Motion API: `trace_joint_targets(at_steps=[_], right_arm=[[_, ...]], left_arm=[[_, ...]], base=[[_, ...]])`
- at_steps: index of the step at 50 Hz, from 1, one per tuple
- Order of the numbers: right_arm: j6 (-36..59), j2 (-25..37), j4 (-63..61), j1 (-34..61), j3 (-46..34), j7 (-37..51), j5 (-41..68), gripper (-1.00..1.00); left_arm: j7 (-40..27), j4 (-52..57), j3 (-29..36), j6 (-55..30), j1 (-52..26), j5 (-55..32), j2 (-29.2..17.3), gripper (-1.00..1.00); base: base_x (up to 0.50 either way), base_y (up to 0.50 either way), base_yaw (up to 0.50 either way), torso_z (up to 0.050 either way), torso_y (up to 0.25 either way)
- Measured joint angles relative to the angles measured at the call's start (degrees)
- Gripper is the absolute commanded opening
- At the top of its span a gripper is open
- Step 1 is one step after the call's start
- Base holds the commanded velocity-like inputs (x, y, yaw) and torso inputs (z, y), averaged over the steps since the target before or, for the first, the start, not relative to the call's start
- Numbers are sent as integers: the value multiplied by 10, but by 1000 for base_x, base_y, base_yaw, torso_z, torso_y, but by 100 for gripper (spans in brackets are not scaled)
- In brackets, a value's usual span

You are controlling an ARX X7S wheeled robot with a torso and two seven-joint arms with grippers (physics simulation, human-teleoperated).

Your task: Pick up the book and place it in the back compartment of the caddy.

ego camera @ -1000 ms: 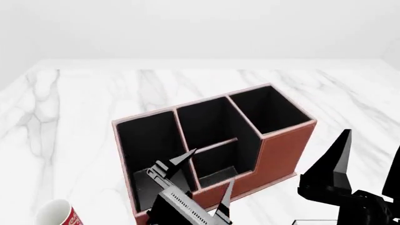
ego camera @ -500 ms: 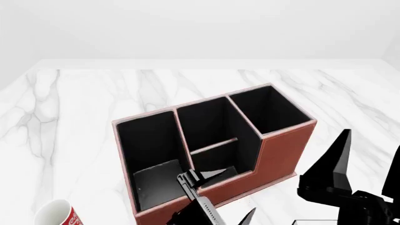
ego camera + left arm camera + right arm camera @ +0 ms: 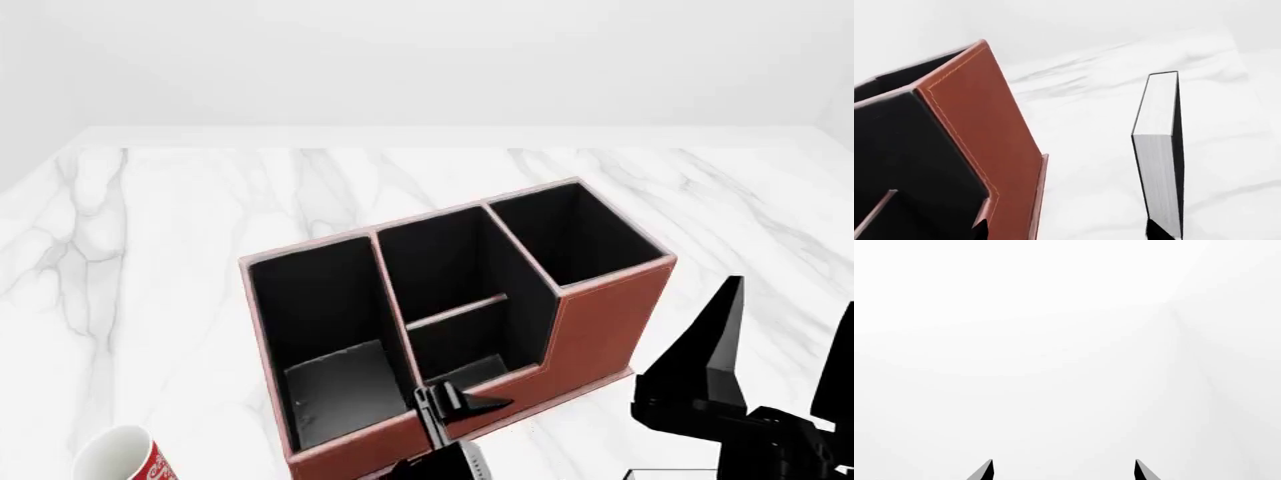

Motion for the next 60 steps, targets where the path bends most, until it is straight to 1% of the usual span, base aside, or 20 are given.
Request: trace_joint_targets(at_steps=[30,46,60], right_arm=[[5,12,-29,-12,-11,6,7,100],[5,17,-34,-14,-18,8,8,100],[3,19,-33,-16,-23,10,9,100]], left_arm=[[36,-33,53,-18,-39,15,21,100],[46,-18,48,-46,-53,-13,38,100],[48,21,50,-87,-65,-38,62,100]], base=[[0,0,0,0,0],[0,0,0,0,1],[0,0,0,0,0]])
